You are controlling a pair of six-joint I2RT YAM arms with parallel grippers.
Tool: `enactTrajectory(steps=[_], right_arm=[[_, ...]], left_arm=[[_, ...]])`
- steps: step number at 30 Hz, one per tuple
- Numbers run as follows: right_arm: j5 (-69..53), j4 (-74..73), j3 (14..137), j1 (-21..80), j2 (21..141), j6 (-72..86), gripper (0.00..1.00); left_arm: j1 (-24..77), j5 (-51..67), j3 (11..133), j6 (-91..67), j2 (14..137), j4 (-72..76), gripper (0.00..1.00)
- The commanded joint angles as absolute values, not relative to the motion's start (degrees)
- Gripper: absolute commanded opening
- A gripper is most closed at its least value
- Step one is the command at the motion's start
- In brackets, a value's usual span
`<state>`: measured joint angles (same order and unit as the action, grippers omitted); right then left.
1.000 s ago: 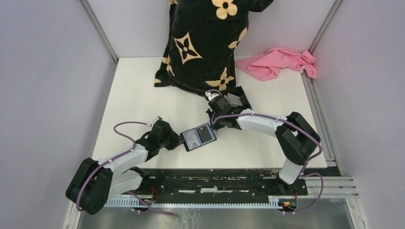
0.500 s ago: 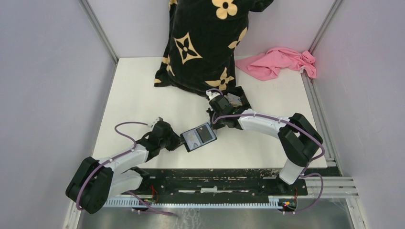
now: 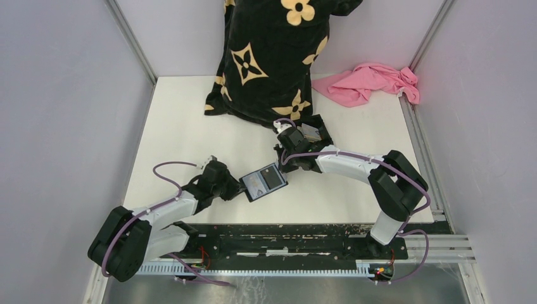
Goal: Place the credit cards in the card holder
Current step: Turn over the card slot in the card holder.
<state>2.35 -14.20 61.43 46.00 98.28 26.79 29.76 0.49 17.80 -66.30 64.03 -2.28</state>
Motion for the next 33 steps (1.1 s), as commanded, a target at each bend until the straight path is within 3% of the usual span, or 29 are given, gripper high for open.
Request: enactTrajectory(steps=[1, 33], right_arm=[[1.6, -12.0, 61.0, 46.0, 97.0, 27.8, 0.01], [2.8, -9.6, 56.0, 44.0, 96.6, 25.6, 0.01]], left_arm=[[30.2, 0.2, 17.9, -65.0, 64.8, 0.3, 0.23], [30.5, 0.0, 18.7, -64.5, 66.0, 0.4, 0.22]])
